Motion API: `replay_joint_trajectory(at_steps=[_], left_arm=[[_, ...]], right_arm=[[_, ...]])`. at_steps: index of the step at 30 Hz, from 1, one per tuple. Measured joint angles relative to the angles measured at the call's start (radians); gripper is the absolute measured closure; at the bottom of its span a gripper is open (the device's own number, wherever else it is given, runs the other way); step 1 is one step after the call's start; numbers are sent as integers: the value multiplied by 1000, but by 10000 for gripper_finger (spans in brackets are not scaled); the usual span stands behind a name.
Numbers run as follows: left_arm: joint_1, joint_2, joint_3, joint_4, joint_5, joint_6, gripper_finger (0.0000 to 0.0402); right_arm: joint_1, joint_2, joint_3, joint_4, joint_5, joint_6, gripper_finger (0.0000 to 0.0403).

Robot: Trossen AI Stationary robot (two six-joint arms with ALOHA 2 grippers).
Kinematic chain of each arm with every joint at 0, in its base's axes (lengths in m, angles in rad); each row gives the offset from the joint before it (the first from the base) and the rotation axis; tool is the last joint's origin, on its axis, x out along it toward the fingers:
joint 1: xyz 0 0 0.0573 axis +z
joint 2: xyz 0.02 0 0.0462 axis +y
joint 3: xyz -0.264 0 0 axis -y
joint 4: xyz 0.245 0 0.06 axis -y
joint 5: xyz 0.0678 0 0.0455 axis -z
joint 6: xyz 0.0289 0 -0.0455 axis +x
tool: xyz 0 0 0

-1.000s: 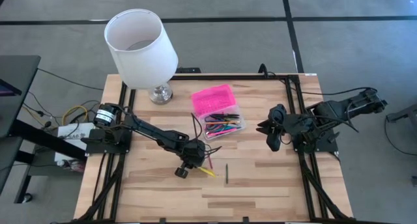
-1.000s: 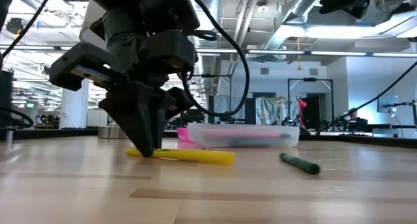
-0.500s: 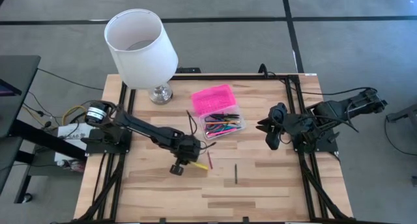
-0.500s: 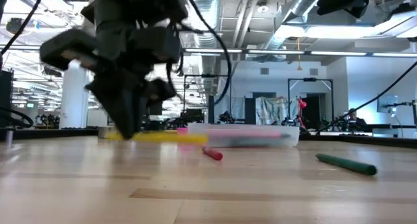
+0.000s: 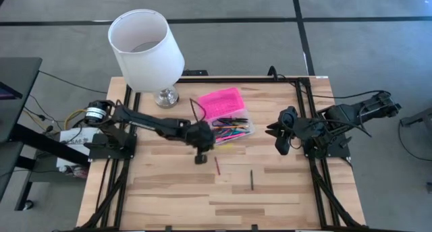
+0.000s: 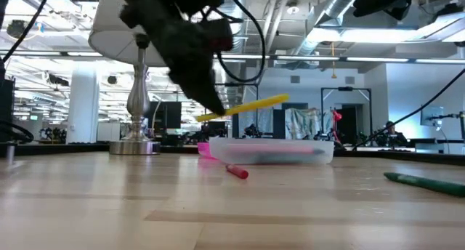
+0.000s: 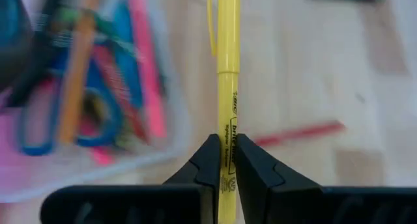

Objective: Pick & place school supplies into a supply box
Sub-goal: Put the yellow pen into the pink supply box

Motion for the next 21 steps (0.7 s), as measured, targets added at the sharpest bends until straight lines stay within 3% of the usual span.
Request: replay_joint_trajectory(at_steps=[4, 11, 21], left_arm=[[76, 37, 39, 78, -29, -2, 383], [174, 169, 158, 43, 4, 25, 383], [239, 244, 300, -88, -34, 65, 374]], right_arm=[[0, 5, 0, 0, 2, 6, 317], [0, 71, 2, -14, -2, 79, 317], [74, 224, 0, -161, -10, 496, 317]])
